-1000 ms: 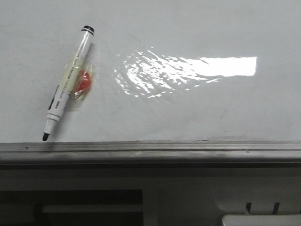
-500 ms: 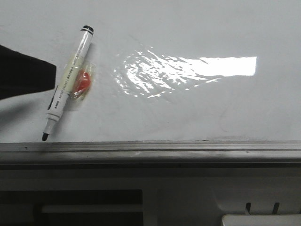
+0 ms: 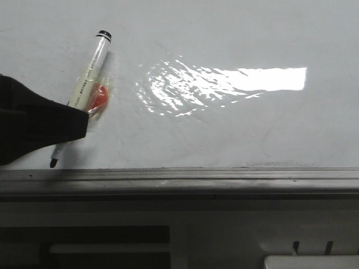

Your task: Write number 9 on whiteboard

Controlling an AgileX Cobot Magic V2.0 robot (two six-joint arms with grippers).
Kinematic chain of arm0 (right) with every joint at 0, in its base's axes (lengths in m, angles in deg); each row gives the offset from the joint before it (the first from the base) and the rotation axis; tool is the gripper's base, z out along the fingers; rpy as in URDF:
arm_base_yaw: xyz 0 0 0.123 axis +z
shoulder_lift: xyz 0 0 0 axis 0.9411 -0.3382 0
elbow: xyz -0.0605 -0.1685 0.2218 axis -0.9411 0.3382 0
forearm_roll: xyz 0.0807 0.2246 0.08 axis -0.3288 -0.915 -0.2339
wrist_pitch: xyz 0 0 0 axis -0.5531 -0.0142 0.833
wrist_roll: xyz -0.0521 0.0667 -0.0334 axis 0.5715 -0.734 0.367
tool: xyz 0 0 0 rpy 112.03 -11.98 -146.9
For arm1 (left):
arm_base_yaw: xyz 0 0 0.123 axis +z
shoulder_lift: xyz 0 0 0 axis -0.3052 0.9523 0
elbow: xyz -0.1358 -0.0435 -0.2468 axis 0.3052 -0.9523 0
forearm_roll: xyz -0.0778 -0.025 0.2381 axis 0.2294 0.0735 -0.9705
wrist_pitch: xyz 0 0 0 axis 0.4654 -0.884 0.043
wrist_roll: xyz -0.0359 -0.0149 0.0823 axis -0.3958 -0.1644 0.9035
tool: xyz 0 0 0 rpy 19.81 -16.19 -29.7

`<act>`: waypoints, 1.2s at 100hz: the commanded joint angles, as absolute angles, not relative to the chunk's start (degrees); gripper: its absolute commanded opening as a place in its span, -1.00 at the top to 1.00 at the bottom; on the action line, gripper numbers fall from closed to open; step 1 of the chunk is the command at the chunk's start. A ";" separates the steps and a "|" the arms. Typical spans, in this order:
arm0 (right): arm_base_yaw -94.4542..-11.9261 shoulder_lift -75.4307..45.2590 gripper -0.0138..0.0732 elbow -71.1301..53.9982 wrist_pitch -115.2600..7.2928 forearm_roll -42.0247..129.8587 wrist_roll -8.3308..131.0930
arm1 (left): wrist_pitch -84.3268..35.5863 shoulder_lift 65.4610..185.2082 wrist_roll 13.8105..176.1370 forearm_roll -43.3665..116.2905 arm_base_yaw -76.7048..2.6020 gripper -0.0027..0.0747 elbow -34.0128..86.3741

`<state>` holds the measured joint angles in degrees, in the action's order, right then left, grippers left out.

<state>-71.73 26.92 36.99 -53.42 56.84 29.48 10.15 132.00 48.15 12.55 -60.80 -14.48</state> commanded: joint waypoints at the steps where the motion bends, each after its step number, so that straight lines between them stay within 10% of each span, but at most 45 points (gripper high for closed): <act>1: -71.99 26.01 0.84 35.28 -57.50 56.66 29.57 | 14.90 132.10 47.70 12.96 -61.20 0.29 -12.95; 30: -70.88 26.01 0.84 35.28 -56.31 56.66 29.57 | 14.90 133.10 47.80 12.96 -61.11 0.99 -12.95; 99: -38.11 12.41 0.83 20.79 -40.86 53.71 39.33 | 12.32 124.31 47.80 -4.69 -61.36 0.98 -12.95; 120: -24.76 1.74 0.15 13.60 -42.80 54.35 40.15 | 12.41 123.46 47.80 -17.90 -61.36 0.98 -12.95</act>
